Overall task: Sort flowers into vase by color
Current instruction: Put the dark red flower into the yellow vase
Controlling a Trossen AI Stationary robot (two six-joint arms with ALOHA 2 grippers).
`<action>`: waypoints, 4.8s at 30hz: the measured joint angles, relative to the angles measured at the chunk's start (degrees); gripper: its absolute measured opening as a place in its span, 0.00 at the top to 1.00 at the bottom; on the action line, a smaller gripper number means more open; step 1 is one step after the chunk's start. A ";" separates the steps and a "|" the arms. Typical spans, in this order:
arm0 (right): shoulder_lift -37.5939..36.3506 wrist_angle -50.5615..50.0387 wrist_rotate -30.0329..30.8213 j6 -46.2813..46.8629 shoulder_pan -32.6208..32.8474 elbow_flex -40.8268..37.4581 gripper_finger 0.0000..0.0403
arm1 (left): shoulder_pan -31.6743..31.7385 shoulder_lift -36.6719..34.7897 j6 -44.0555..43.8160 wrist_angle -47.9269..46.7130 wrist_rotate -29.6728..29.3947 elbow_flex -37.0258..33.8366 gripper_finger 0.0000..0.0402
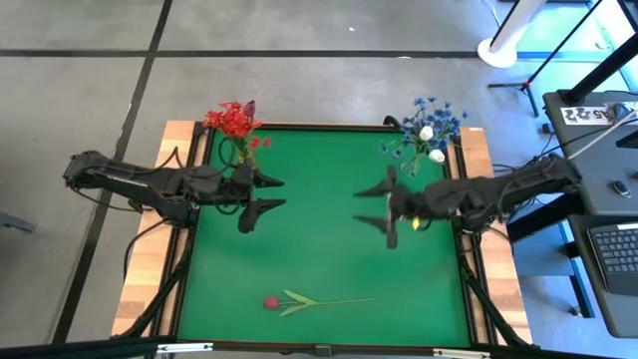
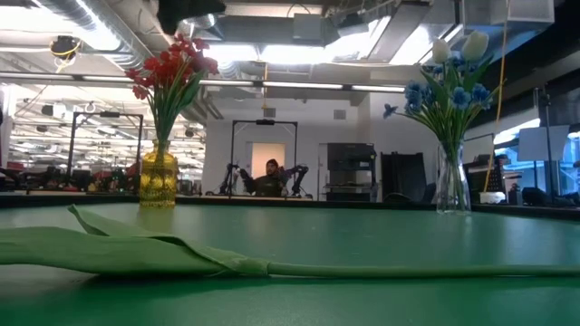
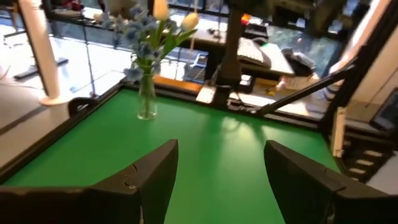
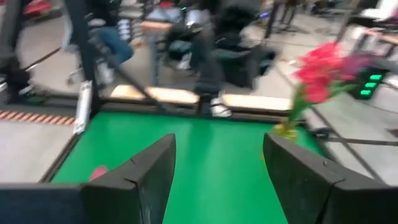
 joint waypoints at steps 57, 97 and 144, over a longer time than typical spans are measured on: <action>46.41 -7.39 -7.13 27.01 17.15 1.89 0.55 | -4.07 -1.26 -12.43 -15.07 -8.99 0.01 0.42; 38.46 -17.44 6.05 27.95 10.80 7.18 1.00 | -10.32 -8.67 -11.90 -13.06 -9.12 0.01 0.42; 20.19 10.49 12.63 7.35 3.05 7.29 1.00 | -6.33 8.19 0.62 54.95 -1.74 -17.87 0.42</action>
